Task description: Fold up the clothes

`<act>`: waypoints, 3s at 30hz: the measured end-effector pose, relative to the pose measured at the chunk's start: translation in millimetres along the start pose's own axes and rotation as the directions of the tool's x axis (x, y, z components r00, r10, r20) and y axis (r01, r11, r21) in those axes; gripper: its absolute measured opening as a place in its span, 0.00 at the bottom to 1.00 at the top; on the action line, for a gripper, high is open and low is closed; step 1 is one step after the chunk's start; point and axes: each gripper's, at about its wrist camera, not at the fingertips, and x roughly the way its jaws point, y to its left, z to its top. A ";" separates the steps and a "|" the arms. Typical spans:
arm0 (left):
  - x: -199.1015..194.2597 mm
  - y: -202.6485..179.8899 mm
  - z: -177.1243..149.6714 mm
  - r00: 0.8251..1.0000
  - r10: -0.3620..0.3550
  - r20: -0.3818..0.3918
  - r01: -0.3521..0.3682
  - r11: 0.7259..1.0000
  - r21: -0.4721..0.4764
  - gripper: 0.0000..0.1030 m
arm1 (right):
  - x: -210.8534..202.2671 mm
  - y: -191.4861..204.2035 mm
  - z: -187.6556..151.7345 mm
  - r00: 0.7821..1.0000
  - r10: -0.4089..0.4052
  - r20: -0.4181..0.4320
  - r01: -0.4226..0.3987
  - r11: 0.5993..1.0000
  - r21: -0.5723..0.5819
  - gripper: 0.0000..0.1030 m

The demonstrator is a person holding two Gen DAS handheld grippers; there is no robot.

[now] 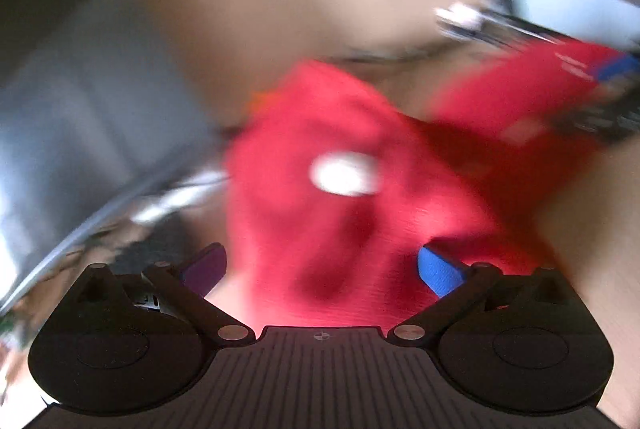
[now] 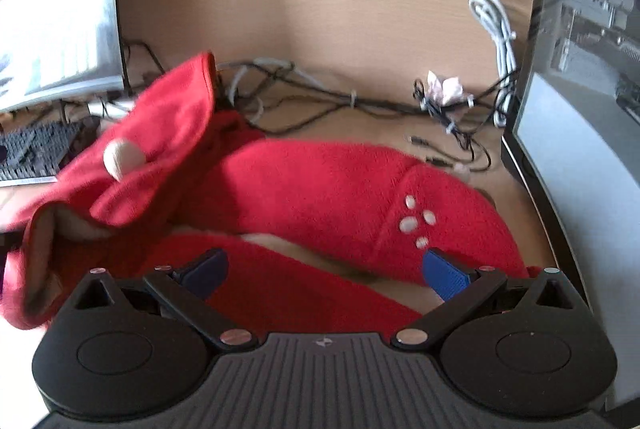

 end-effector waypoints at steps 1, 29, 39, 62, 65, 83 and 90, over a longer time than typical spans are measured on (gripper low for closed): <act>5.1 6.9 -1.7 0.999 0.039 -0.011 -0.039 0.999 -0.012 1.00 | -0.4 3.3 1.9 1.000 0.000 0.004 0.000 1.000 -0.003 1.00; -96.9 207.1 -82.8 0.983 0.070 0.171 0.021 0.878 -0.478 1.00 | 27.0 242.4 76.9 0.969 0.192 0.154 -0.133 0.935 -0.328 1.00; -137.8 262.1 -87.7 0.947 0.166 0.274 0.036 0.795 -0.606 1.00 | -29.9 343.1 28.4 0.686 0.719 -0.109 -0.650 0.539 -0.535 1.00; 62.0 59.2 -62.7 0.793 -0.598 -0.120 0.495 0.746 -0.445 1.00 | -54.5 47.0 -21.5 0.988 -0.088 -0.126 0.063 0.979 -0.193 1.00; 33.4 19.2 -67.9 0.730 -0.671 -0.126 0.574 0.703 -0.420 1.00 | -78.9 1.7 4.6 0.994 -0.106 -0.037 0.106 0.994 -0.022 1.00; 67.5 44.6 -67.5 0.754 -0.636 -0.163 0.545 0.744 -0.386 1.00 | 79.4 -154.9 43.8 0.996 -0.062 -0.059 0.085 0.691 0.718 1.00; 57.6 50.5 -78.5 0.740 -0.648 -0.178 0.549 0.736 -0.396 1.00 | 110.7 -159.1 77.3 0.985 -0.153 -0.076 0.161 0.677 0.719 1.00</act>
